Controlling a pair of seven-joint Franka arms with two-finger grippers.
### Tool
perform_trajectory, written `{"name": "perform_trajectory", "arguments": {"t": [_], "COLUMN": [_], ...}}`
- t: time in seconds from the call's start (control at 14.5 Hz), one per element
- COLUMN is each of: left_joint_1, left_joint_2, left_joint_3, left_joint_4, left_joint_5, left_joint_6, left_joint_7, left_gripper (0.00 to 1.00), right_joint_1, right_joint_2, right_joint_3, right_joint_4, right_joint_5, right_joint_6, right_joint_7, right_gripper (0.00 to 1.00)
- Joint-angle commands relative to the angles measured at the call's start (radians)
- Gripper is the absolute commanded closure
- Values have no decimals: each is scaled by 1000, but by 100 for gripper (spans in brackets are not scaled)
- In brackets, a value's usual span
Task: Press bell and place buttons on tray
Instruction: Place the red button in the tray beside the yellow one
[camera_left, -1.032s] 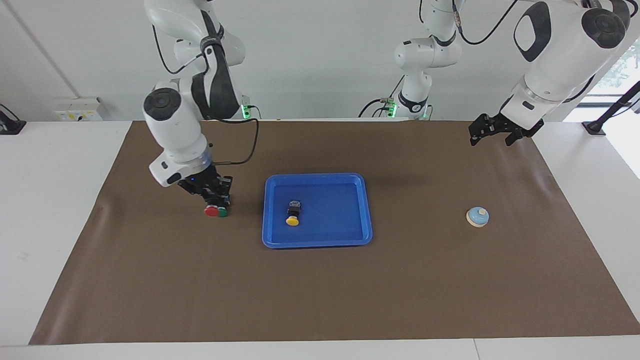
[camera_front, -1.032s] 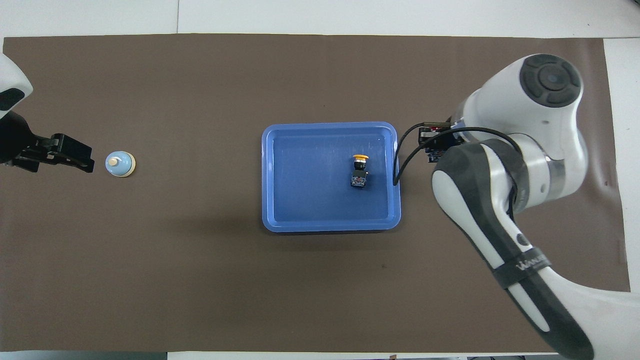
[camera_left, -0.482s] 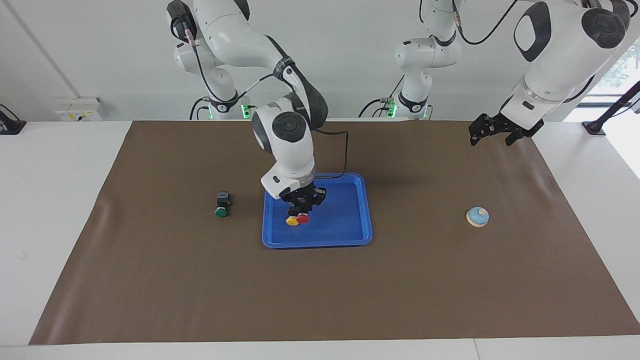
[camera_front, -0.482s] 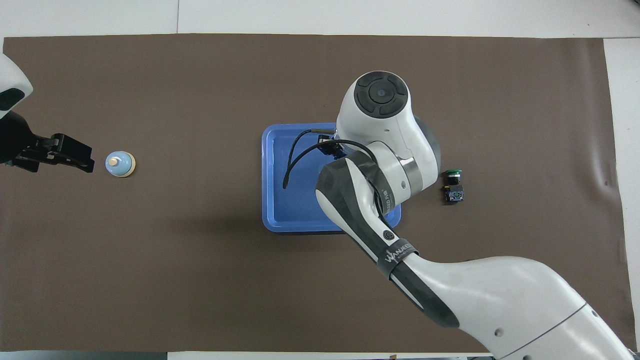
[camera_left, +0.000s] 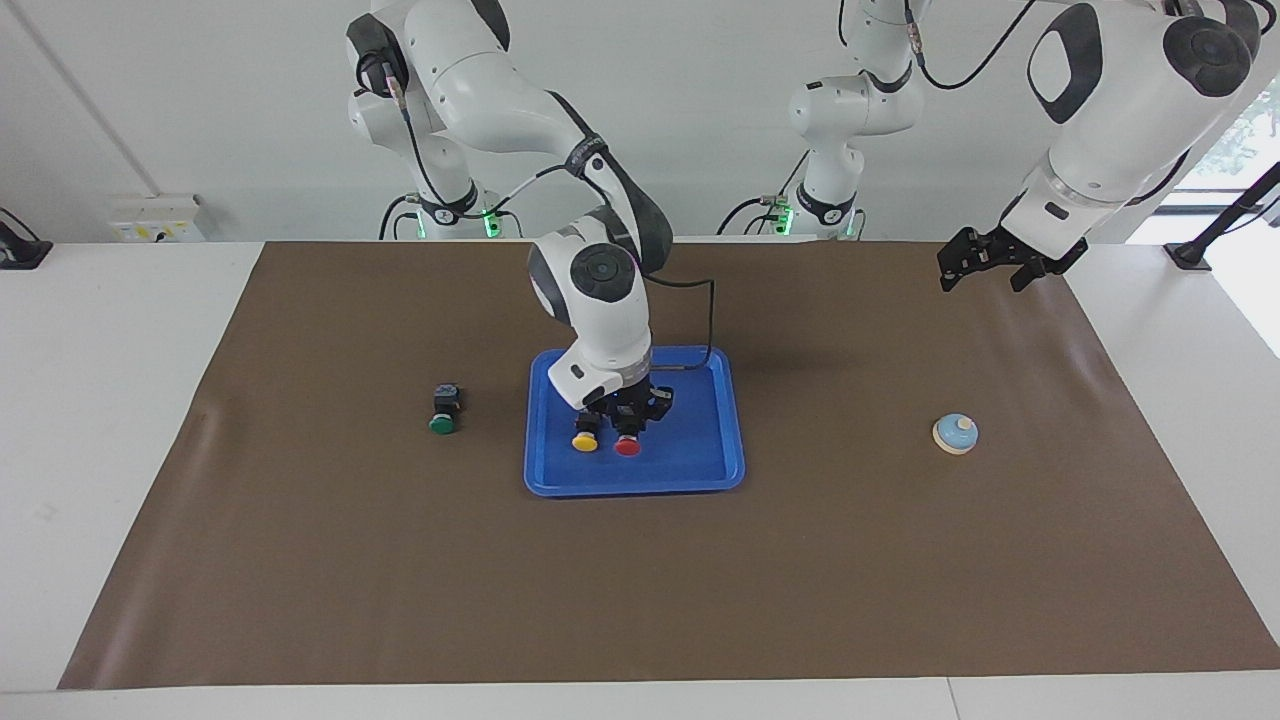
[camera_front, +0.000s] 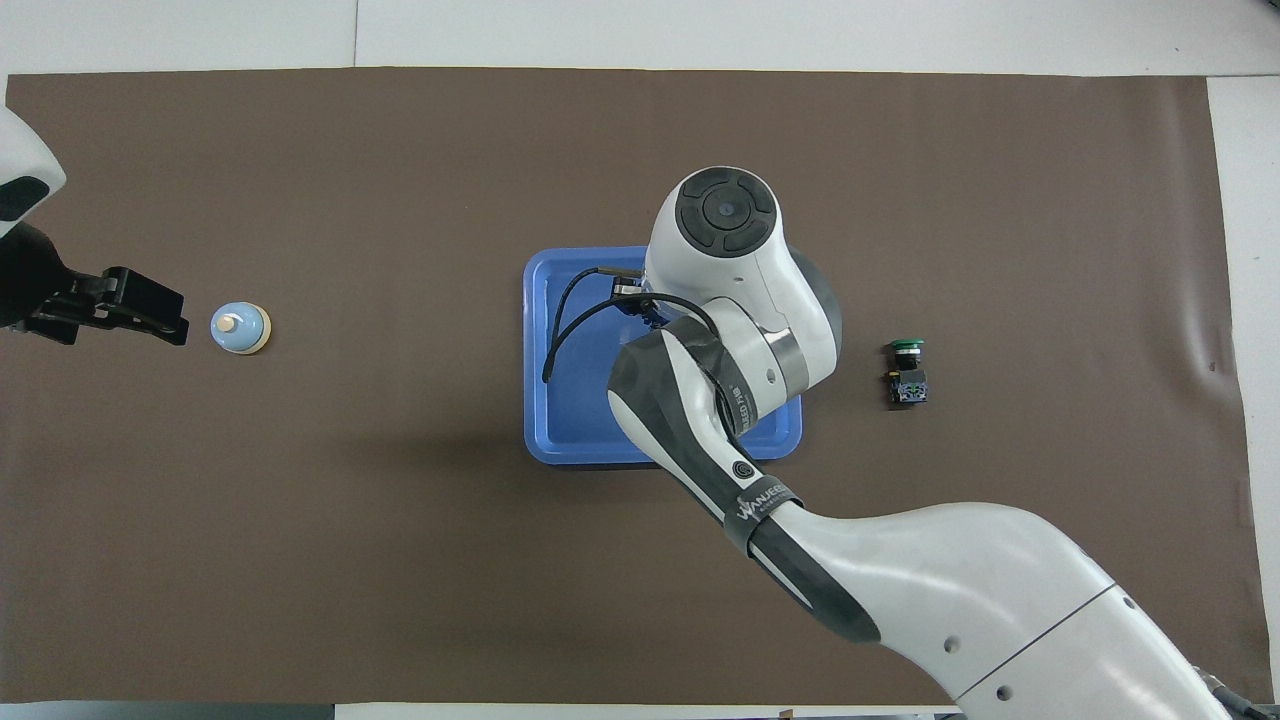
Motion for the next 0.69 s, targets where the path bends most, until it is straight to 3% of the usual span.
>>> {"name": "perform_trajectory", "arguments": {"t": [0.0, 0.21, 0.28, 0.41, 0.62], "left_joint_1": [-5, -7, -7, -7, -7], "left_joint_2": [-13, -11, -13, -13, -13], "left_joint_3": [8, 8, 8, 8, 8], "left_joint_4": [-13, -13, -13, -13, -13], "left_joint_5": [0, 0, 0, 0, 0], "left_joint_6": [1, 1, 1, 1, 1], "left_joint_7": [-10, -10, -10, -10, -10], "left_gripper": [0, 0, 0, 0, 0], "right_joint_1": [8, 10, 10, 19, 10], "right_joint_2": [-14, -25, -26, -28, -26], "right_joint_3": [-2, -2, -2, -2, -5], "right_joint_4": [-53, -85, -93, -87, 28], "right_joint_5": [18, 18, 19, 19, 3], "right_joint_6": [22, 53, 62, 40, -130], "right_joint_7": [29, 47, 50, 64, 65], "right_gripper": [100, 98, 87, 0, 0]}}
